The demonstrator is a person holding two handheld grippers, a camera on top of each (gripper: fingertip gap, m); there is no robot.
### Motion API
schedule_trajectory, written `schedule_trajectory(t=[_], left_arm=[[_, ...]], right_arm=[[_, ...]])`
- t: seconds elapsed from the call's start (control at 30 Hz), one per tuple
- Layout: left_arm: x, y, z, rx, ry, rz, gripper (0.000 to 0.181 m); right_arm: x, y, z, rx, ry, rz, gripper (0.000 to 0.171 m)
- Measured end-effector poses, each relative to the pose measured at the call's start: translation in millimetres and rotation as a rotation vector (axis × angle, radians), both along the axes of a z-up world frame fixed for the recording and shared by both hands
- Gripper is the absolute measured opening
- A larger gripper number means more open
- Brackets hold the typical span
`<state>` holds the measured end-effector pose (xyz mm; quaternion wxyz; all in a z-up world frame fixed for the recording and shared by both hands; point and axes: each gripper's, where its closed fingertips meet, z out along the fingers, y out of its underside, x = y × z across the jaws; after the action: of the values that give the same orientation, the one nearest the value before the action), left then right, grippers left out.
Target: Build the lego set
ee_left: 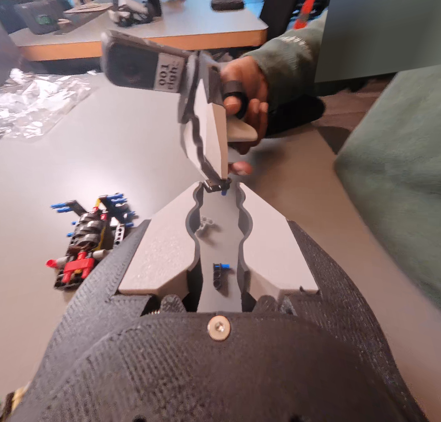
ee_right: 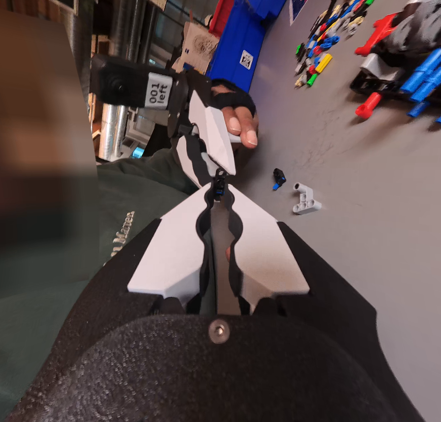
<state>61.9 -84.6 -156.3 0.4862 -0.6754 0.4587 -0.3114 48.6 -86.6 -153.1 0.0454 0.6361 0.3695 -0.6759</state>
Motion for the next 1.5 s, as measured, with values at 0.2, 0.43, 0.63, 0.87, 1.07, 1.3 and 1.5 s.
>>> schedule_trajectory(t=[0.2,0.43,0.63,0.87,1.07,1.3,1.5], left_arm=[[1,-9,7,0.005,-0.021,-0.117,0.01],[-8,13,4,-0.078,-0.055,-0.033,0.007],[-13,32,-9,-0.231,-0.132,-0.077,0.007],[-6,38,-15,-0.23,-0.071,-0.139,0.007],[-7,35,-18,-0.25,-0.079,-0.155,0.007],[-7,33,-20,-0.234,-0.053,-0.154,0.007],[-11,34,-35,-0.258,0.023,-0.159,0.01]], right_arm=[[7,-11,6,0.032,-0.013,0.197,0.005],[-1,16,11,0.23,0.033,0.102,0.014],[3,39,3,0.892,0.107,-0.077,0.02],[0,41,-9,1.034,0.046,-0.079,0.005],[1,39,-17,1.076,-0.006,-0.073,0.013],[0,35,-23,1.106,-0.038,-0.089,0.005],[0,35,-42,1.046,-0.132,-0.094,0.005]])
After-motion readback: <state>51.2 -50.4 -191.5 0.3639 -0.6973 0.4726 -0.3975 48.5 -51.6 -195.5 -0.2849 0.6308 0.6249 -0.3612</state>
